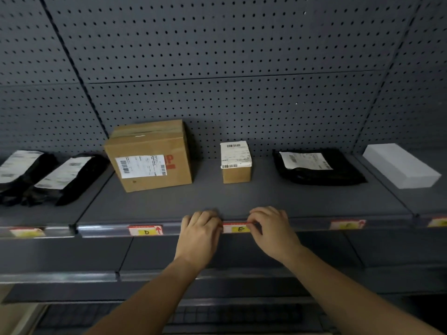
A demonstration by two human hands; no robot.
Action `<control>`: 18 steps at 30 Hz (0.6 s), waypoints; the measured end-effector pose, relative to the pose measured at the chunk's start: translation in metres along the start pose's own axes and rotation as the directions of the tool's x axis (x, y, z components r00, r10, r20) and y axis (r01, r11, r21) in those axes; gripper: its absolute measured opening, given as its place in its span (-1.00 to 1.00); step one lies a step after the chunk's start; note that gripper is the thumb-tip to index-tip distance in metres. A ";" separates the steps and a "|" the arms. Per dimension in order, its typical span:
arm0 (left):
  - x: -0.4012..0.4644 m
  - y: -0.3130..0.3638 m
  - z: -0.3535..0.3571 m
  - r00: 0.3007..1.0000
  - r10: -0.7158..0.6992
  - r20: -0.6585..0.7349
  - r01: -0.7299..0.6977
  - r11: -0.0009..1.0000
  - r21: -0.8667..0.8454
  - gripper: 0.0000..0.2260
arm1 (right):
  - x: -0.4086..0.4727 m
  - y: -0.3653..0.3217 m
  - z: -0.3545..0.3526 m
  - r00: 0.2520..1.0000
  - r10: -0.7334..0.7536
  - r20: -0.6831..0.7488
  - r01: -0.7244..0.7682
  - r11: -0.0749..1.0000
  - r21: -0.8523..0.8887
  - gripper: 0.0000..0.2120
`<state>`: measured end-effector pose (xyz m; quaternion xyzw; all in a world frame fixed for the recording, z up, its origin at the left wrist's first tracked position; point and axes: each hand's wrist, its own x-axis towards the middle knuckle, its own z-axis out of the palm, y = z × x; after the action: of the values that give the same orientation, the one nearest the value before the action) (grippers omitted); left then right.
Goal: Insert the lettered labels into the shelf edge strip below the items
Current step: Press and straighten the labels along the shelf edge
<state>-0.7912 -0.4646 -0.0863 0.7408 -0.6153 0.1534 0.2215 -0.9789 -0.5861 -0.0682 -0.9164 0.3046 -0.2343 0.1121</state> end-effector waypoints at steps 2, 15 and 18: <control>0.002 -0.002 0.000 1.000 0.021 0.012 -0.021 1.000 -0.014 -0.92 | 0.001 -0.002 0.000 1.000 0.018 -0.006 -0.018 1.000 -0.005 -0.90; 0.013 0.008 0.002 1.000 0.017 0.006 -0.016 0.998 -0.062 -0.94 | 0.001 0.011 -0.008 0.998 -0.004 0.060 0.004 1.000 -0.010 -0.93; 0.015 0.010 0.003 1.000 0.010 0.024 -0.008 0.996 -0.085 -0.94 | 0.002 0.013 -0.007 0.997 -0.029 0.068 0.031 0.999 -0.027 -0.91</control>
<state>-0.7978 -0.4801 -0.0796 0.7297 -0.6273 0.1192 0.2446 -0.9879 -0.5977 -0.0656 -0.9298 0.2900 -0.2006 0.1058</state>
